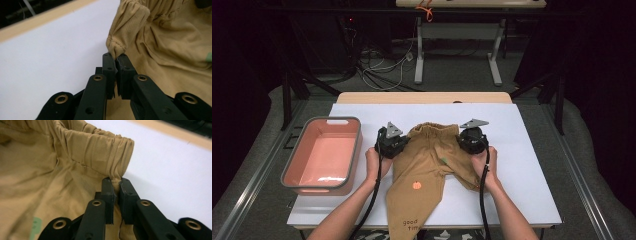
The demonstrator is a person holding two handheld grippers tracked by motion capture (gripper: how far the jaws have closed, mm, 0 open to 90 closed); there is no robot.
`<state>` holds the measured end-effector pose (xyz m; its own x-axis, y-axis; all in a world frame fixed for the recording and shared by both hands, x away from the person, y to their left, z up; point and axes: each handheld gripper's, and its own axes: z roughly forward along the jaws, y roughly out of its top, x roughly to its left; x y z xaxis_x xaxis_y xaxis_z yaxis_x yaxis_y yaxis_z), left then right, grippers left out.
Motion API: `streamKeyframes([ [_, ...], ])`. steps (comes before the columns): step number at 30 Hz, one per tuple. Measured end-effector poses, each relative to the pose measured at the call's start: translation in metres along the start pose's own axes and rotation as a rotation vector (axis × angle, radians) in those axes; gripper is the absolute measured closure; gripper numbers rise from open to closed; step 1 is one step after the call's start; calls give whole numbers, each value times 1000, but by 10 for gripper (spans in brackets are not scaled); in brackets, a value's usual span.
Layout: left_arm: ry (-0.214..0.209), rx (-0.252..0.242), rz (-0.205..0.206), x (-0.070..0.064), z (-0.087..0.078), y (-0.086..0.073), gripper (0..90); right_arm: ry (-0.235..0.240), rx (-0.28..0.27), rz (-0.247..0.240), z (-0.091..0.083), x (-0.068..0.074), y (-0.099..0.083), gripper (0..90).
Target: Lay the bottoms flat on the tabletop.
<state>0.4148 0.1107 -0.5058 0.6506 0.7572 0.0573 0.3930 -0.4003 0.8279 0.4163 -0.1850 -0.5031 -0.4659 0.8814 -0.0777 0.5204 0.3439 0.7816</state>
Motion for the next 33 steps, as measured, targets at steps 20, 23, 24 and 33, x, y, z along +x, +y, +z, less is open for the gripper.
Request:
streamKeyframes([
  [20,-51,-83,1,-21,-40,-12,854,32,-82,-11,-56,13,-21,840],
  [23,-29,-91,0,-14,-38,-7,856,26,-81,-33,-54,13,-22,840],
  [24,-15,-97,-1,-11,-38,0,856,21,-81,-37,-54,12,-19,841],
  [33,212,-124,-41,42,-26,115,614,-169,-206,-61,-41,-21,103,662],
])
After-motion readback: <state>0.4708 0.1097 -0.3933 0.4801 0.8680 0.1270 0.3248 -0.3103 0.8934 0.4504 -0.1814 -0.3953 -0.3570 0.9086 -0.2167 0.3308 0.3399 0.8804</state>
